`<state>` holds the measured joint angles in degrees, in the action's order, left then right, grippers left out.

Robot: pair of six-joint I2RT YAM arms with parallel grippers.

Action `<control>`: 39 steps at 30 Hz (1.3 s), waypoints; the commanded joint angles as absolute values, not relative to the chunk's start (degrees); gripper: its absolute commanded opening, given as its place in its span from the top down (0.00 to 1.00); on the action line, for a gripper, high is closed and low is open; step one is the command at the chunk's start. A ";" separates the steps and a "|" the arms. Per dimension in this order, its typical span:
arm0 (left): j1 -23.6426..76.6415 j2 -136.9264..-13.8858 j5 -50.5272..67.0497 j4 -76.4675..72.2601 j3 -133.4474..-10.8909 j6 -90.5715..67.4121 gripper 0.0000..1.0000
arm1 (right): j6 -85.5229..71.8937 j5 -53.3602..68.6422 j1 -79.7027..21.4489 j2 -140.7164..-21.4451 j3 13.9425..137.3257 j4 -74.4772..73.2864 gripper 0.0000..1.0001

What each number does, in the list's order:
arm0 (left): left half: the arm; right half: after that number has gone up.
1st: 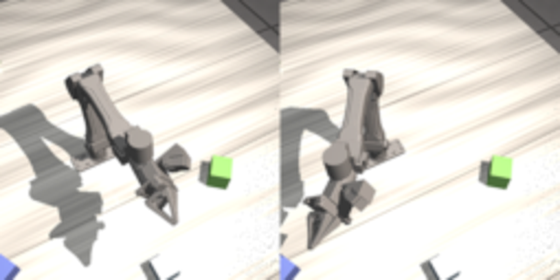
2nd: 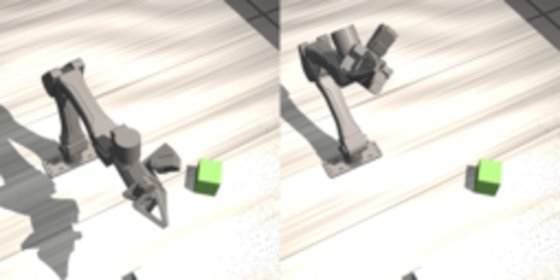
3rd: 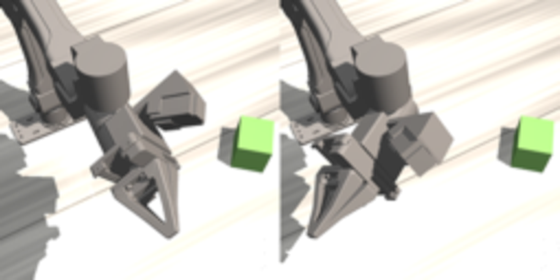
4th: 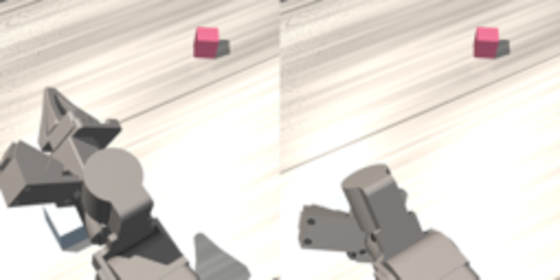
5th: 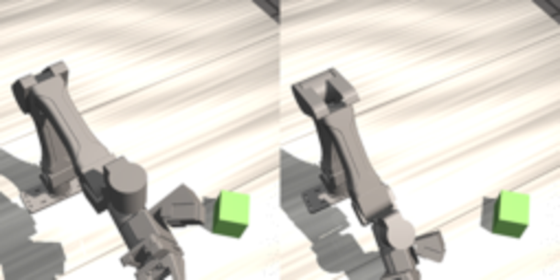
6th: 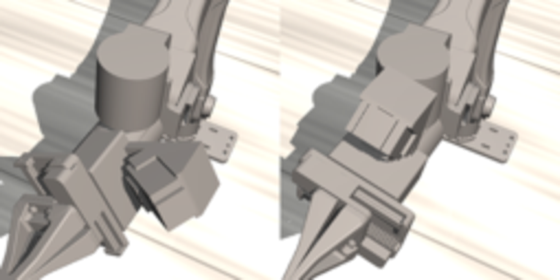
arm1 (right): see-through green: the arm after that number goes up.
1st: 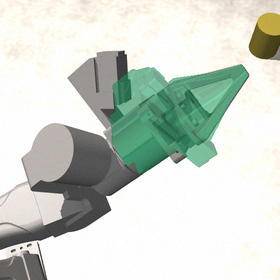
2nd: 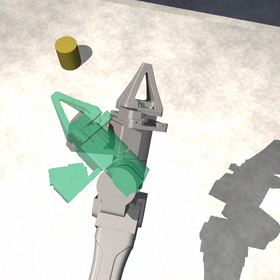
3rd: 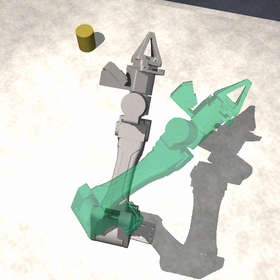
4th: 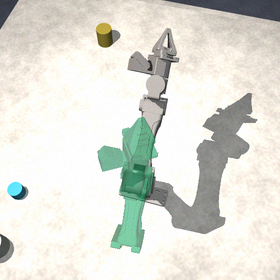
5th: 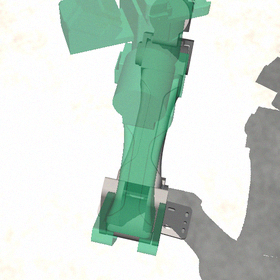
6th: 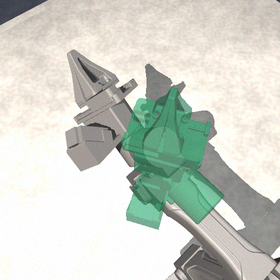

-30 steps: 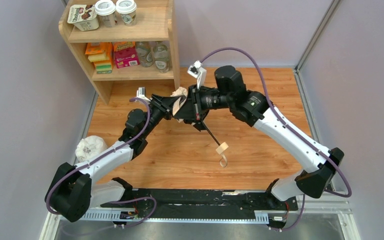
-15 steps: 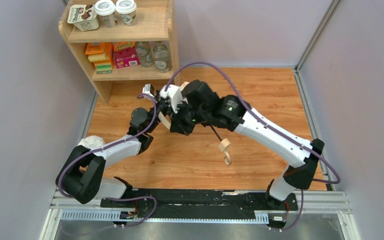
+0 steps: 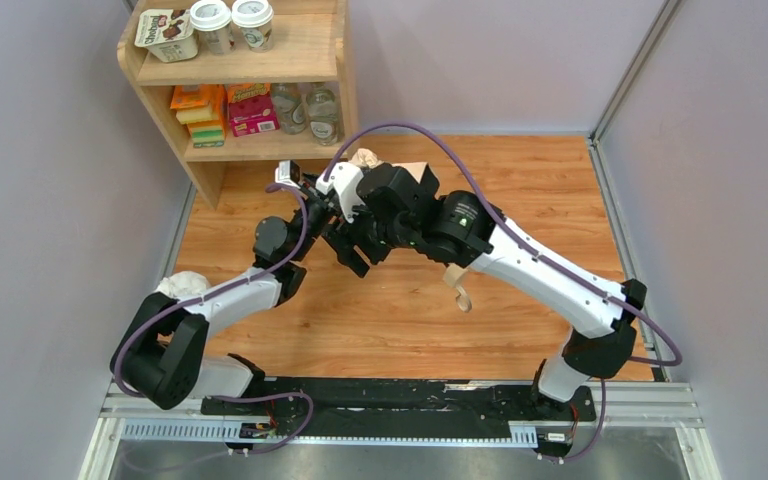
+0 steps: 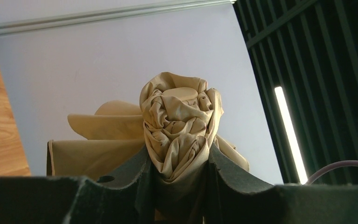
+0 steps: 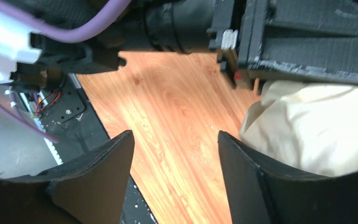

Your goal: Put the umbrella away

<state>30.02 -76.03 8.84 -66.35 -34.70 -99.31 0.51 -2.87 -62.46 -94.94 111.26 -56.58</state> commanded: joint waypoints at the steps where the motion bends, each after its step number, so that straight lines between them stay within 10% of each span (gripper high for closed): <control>1: 30.23 -76.72 9.40 -79.09 -39.89 -98.00 1.00 | -3.59 -3.96 -63.89 -88.52 113.55 -59.32 0.27; 14: 30.06 -81.03 12.30 -81.12 -48.51 -88.68 1.00 | -28.80 -28.23 -50.24 -60.14 95.83 -51.86 0.00; 24: 30.15 -80.86 11.69 -81.91 -51.33 -87.80 1.00 | -55.41 26.21 -11.26 -55.81 61.14 -27.32 0.00; 29: 30.15 -80.86 11.34 -83.58 -52.38 -88.42 1.00 | -103.21 40.26 -15.80 -61.94 38.96 30.58 0.00; 39: 30.32 -78.93 10.64 -83.85 -51.86 -88.68 1.00 | -135.59 34.02 -34.00 -77.25 39.81 51.22 0.00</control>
<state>30.04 -81.76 11.90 -71.92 -49.69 -88.14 -107.35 35.03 -29.43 -74.70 37.65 32.75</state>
